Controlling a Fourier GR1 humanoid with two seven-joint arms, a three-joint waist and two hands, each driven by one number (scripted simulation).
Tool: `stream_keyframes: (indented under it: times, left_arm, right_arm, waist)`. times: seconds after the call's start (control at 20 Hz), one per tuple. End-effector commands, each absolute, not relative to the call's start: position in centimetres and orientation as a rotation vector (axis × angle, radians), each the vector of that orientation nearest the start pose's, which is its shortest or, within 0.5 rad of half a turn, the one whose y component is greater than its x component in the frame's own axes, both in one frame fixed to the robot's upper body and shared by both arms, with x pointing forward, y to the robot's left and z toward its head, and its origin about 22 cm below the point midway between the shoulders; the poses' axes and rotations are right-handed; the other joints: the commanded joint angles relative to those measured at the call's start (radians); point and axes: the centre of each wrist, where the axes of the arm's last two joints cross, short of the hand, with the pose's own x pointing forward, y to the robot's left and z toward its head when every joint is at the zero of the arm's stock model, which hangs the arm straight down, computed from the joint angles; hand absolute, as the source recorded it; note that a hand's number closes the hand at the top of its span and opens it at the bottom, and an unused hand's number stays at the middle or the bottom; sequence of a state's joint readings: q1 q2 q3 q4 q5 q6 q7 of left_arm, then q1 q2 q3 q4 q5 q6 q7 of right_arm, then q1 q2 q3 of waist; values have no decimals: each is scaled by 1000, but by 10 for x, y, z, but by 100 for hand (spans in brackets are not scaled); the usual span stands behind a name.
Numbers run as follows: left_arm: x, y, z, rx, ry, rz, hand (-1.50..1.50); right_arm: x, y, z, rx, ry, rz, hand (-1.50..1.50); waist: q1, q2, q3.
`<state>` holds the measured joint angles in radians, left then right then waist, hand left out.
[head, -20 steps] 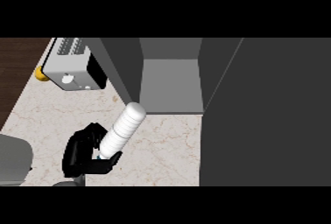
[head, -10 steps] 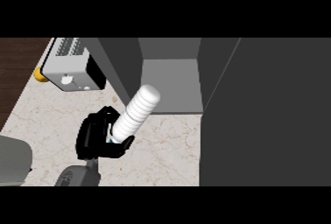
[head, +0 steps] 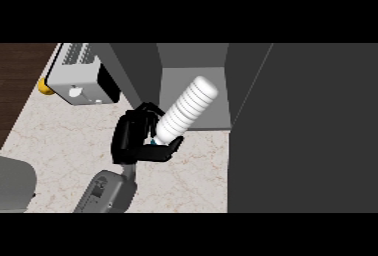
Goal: Pick up the bottled water, place it into the cabinet and close the cabinet
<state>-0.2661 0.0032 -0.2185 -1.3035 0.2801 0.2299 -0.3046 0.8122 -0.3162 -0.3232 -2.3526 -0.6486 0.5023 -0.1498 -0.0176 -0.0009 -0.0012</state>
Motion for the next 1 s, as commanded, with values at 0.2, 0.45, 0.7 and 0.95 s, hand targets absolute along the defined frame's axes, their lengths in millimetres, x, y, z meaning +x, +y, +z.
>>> stream_keyframes:
  times: [0.2, 0.45, 0.7, 0.95]
  left_arm:
    - [318, 103, 25, -53, -1768, 93, 150]
    - [340, 94, 14, 41, -1723, 50, 150]
    - [373, 103, 28, 69, -1681, 56, 150]
    - [378, 103, 7, 88, -1668, 84, 150]
  right_arm:
    - [41, -321, 159, 280, -1903, 152, -150]
    - [49, -329, 151, 280, -1891, 122, -150]
    - [41, -332, 158, 294, -1907, 127, -150]
    - [37, -321, 147, 300, -1922, 110, -150]
  waist:
    - [-10, 0, 0]
    - [-12, 5, 0]
    - [-20, 6, -1]
    - [-34, 9, -1]
